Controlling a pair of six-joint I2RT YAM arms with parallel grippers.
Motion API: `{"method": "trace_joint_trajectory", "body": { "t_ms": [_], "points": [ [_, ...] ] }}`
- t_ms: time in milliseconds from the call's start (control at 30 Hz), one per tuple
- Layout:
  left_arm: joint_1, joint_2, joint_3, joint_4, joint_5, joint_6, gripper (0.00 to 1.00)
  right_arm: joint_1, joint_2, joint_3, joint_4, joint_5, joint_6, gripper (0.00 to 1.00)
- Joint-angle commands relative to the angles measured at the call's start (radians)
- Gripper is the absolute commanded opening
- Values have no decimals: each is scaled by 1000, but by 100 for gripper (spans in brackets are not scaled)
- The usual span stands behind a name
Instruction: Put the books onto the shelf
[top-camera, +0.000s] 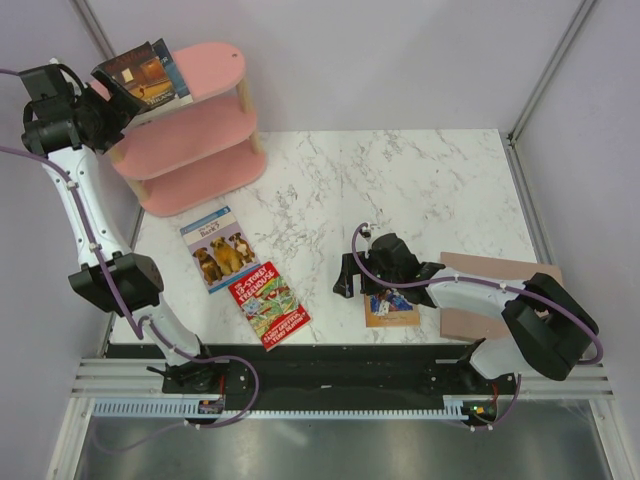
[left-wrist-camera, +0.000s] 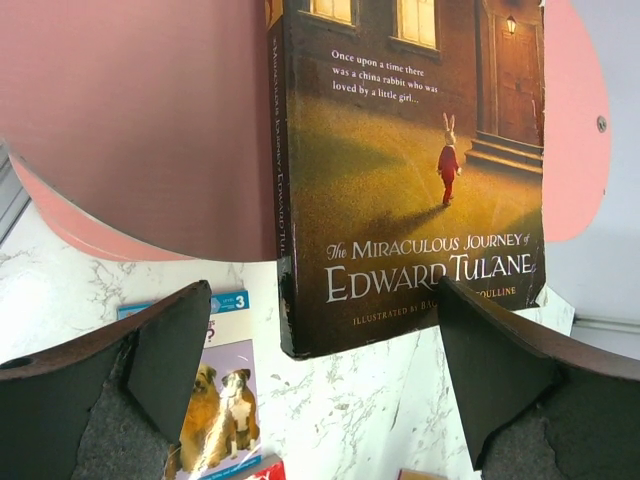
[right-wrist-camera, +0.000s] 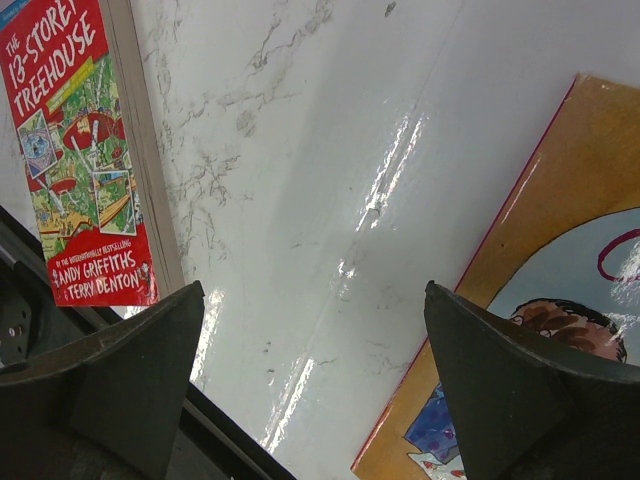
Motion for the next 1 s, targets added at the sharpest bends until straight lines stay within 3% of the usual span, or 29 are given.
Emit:
{"method": "trace_joint_trajectory", "body": {
  "t_ms": [0,400,600,700,733,867,967],
  "points": [
    [4,-44,-48,-62,-80,43,100,4,-10,14,41,-7,1,98],
    [4,-222,-100,100,-9,24,100,4,-15,8,46,-7,1,98],
    [4,-288,-158,101,18,105,100,4,-10,10,47,-7,2,98],
    [4,-320,-209,103,24,136,69,4,-4,11,47,-10,2,98],
    [3,-326,-233,103,23,139,42,4,-4,13,47,-11,2,98],
    [4,-338,-275,103,-21,131,2,4,-5,11,47,-11,2,98],
    [4,-320,-276,103,-37,128,2,4,-10,10,47,-11,1,98]
  ]
}}
